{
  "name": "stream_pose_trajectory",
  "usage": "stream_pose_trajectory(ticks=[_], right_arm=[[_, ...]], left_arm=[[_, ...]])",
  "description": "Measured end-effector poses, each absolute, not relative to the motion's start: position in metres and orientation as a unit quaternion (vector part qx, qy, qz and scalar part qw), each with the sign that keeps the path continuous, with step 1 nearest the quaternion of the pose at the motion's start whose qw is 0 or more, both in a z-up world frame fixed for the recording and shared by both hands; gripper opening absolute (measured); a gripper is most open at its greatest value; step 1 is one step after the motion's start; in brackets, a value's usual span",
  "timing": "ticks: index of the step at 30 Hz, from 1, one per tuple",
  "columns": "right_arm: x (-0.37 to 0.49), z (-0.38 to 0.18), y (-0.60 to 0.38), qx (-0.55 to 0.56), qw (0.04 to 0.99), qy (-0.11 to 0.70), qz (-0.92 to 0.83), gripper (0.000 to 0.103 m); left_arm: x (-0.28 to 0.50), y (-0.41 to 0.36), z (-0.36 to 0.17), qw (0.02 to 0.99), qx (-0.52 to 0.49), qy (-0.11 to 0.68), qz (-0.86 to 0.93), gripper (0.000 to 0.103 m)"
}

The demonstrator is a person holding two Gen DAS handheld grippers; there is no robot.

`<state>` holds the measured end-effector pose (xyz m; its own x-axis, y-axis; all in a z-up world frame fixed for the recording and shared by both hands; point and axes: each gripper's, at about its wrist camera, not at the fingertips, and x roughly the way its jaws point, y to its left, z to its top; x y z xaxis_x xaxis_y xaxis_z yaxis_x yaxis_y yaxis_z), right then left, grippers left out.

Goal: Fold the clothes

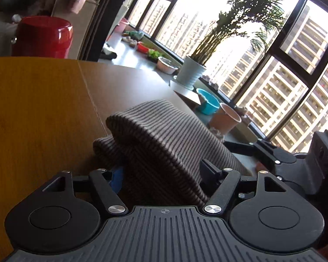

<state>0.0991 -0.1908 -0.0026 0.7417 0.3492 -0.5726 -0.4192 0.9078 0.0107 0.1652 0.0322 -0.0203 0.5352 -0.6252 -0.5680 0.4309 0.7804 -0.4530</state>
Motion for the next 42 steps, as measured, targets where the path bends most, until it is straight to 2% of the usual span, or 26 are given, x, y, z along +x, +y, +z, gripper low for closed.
stream_pose_trajectory(ticks=[3,13,18,21,27,28,29,33,34,36,37,38,40,42], right_arm=[[0.105,-0.009,-0.202,-0.025,0.927,0.311,0.208,0.103],[0.093,-0.003,-0.207,-0.029,0.933,0.284,0.219,0.103],[0.060,0.013,-0.200,-0.085,0.934,0.232,0.258,0.102],[0.036,0.022,-0.186,-0.128,0.923,0.202,0.301,0.101],[0.017,-0.005,-0.141,-0.260,0.889,0.194,0.324,0.100],[0.018,-0.009,-0.138,-0.278,0.887,0.195,0.313,0.097],[0.018,-0.010,-0.138,-0.284,0.887,0.195,0.307,0.094],[0.023,0.009,-0.161,-0.222,0.905,0.209,0.297,0.093],[0.025,0.013,-0.168,-0.205,0.910,0.213,0.291,0.088],[0.032,0.019,-0.180,-0.166,0.919,0.224,0.278,0.069],[0.037,0.021,-0.187,-0.141,0.923,0.232,0.274,0.055],[0.043,0.023,-0.193,-0.107,0.925,0.240,0.275,0.050],[0.054,0.025,-0.205,-0.048,0.928,0.249,0.273,0.045],[0.065,0.024,-0.214,0.000,0.925,0.259,0.279,0.044]], left_arm=[[0.169,0.037,-0.030,0.859,-0.148,0.380,-0.308,0.074],[0.166,0.048,-0.038,0.862,-0.158,0.377,-0.298,0.083],[0.150,0.062,-0.023,0.878,-0.156,0.356,-0.279,0.081],[0.136,0.077,-0.016,0.887,-0.157,0.346,-0.261,0.075],[0.113,0.096,-0.017,0.890,-0.172,0.349,-0.236,0.065],[0.111,0.093,-0.018,0.888,-0.171,0.352,-0.240,0.065],[0.109,0.089,-0.019,0.886,-0.168,0.355,-0.246,0.065],[0.107,0.064,-0.026,0.874,-0.153,0.369,-0.276,0.064],[0.108,0.058,-0.028,0.873,-0.147,0.371,-0.281,0.064],[0.110,0.049,-0.029,0.872,-0.136,0.372,-0.287,0.064],[0.111,0.047,-0.029,0.873,-0.133,0.372,-0.288,0.064],[0.111,0.046,-0.028,0.873,-0.131,0.371,-0.288,0.064],[0.110,0.046,-0.026,0.874,-0.130,0.370,-0.287,0.064],[0.108,0.047,-0.026,0.875,-0.129,0.370,-0.285,0.064]])
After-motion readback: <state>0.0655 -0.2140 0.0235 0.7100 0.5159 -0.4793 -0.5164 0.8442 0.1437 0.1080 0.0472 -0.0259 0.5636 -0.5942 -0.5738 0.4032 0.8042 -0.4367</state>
